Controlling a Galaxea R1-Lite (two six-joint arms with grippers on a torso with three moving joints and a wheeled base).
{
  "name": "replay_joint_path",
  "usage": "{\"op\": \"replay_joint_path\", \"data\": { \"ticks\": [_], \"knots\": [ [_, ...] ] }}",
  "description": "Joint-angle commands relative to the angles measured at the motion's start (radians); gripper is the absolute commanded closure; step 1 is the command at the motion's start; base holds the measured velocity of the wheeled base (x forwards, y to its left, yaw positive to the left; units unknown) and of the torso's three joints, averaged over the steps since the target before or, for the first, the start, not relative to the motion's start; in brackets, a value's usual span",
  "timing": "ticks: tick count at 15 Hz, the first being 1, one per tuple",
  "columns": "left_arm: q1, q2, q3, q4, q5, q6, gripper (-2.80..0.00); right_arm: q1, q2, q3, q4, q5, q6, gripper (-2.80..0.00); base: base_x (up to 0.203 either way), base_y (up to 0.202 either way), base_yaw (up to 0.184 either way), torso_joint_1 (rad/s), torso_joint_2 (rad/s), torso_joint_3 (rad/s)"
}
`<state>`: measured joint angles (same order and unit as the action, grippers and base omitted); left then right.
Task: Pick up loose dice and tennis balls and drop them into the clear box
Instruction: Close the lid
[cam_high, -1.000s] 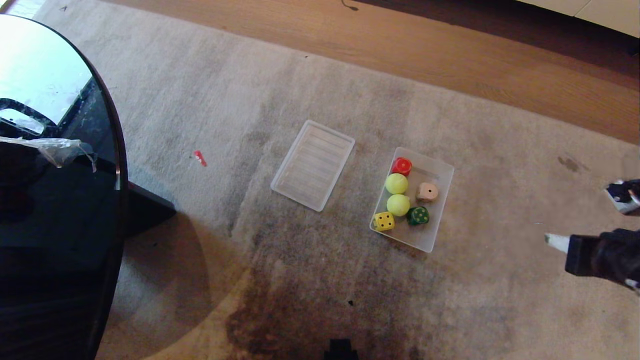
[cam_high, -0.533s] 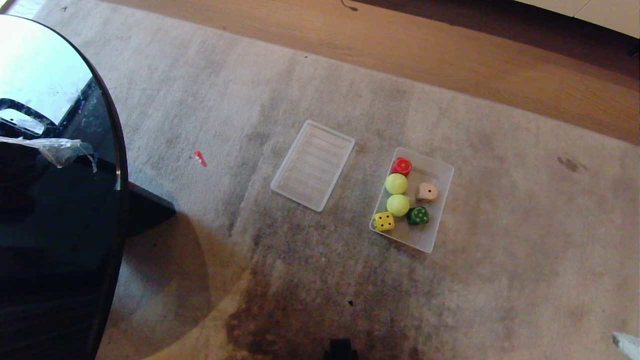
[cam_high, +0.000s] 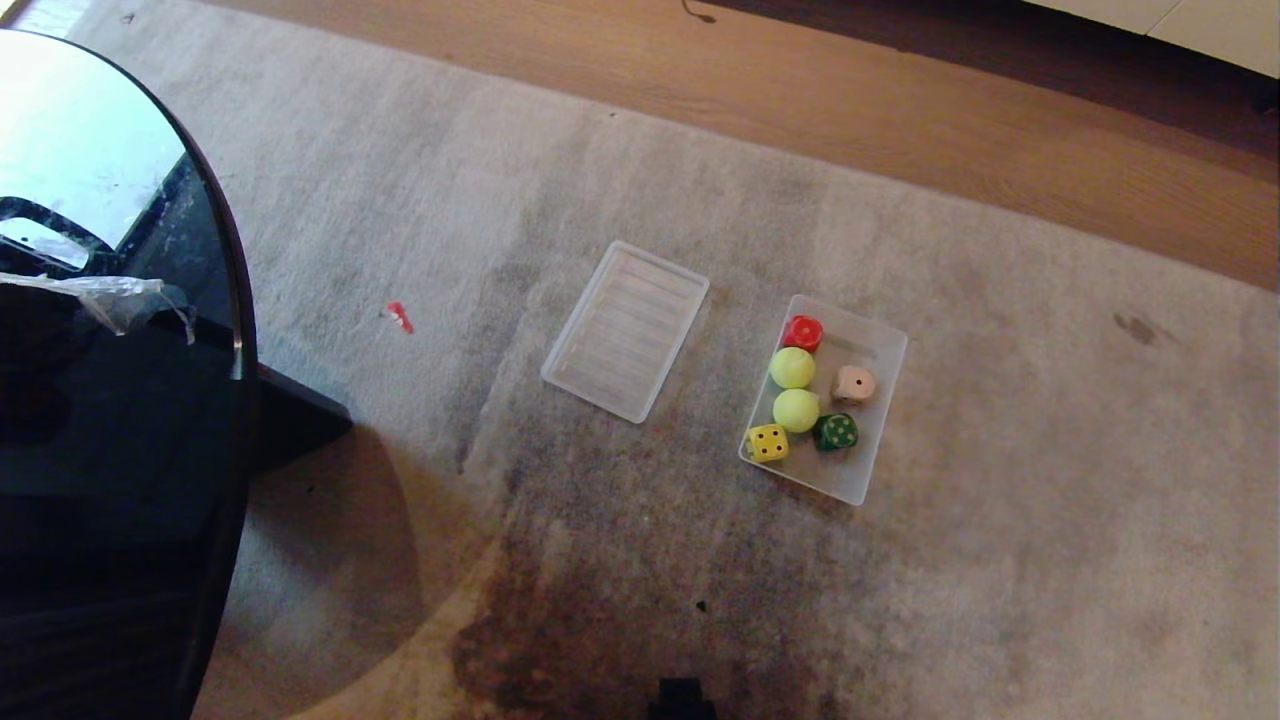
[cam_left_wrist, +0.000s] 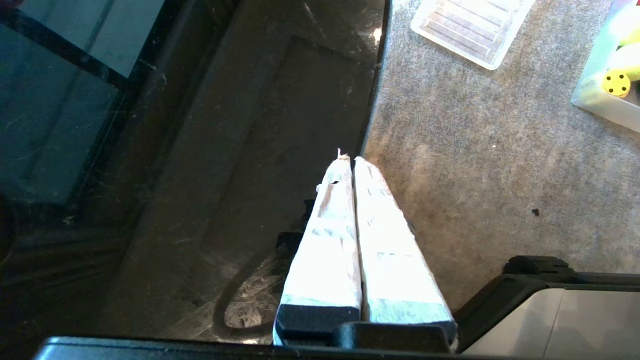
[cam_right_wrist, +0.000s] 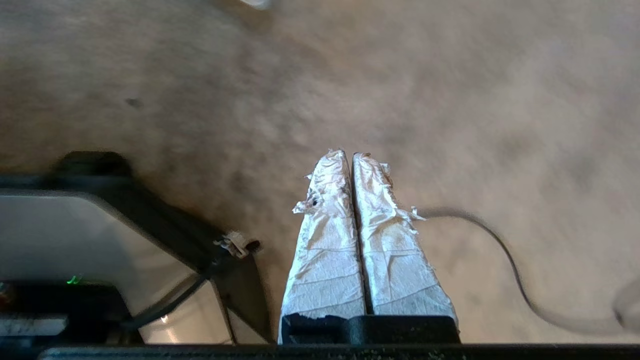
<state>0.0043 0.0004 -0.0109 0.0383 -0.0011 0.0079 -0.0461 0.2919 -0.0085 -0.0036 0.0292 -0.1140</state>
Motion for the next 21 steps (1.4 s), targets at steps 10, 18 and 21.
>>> {"op": "replay_joint_path", "data": {
  "ticks": [10, 18, 21],
  "knots": [
    [0.000, 0.000, 0.000, 0.000, 0.000, 0.000, 0.00, 0.045, -0.292, 0.010, 0.004, -0.006, 0.033, 0.00, 0.000, 0.000, 0.000, 0.000, 0.00, 0.000],
    [0.000, 0.000, 0.000, -0.001, 0.000, -0.003, 0.00, 0.046, -0.292, 0.010, 0.002, -0.006, 0.036, 0.00, 0.000, 0.000, 0.000, 0.000, 0.00, 0.000],
    [0.000, 0.000, 0.000, 0.000, 0.000, -0.003, 0.00, 0.046, -0.292, 0.010, 0.002, -0.006, 0.036, 0.00, 0.000, 0.000, 0.000, 0.000, 0.00, 0.000]
  ]
}}
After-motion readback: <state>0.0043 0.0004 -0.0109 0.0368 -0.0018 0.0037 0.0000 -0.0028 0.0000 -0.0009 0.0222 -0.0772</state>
